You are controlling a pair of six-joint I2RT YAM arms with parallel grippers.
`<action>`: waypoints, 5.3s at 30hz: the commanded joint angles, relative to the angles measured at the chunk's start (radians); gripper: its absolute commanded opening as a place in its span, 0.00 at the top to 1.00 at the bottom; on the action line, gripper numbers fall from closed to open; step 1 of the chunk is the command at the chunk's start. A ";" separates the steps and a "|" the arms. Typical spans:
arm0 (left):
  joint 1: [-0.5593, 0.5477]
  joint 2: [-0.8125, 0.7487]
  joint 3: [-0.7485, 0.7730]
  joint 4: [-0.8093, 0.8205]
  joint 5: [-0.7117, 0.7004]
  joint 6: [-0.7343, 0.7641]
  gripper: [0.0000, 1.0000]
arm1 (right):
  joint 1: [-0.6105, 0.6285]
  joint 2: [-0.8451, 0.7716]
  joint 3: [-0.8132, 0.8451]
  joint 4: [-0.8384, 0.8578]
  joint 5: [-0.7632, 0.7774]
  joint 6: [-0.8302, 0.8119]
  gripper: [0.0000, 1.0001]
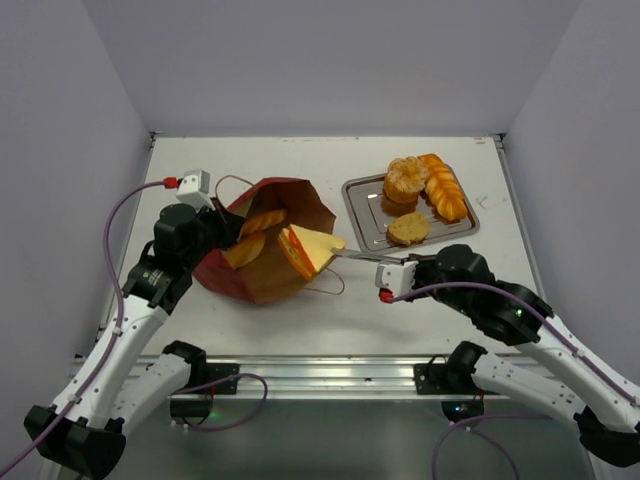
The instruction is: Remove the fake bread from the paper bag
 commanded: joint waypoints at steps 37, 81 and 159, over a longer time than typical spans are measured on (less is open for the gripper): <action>-0.003 -0.251 -0.091 -0.115 0.053 0.097 1.00 | -0.347 0.614 0.038 0.490 0.320 -0.090 0.97; -0.003 -0.208 -0.181 0.025 0.298 0.068 1.00 | -0.448 0.630 -0.032 0.482 0.215 -0.139 0.58; -0.003 -0.210 -0.160 0.005 0.295 0.091 1.00 | -0.507 0.591 0.007 0.452 0.203 -0.192 0.58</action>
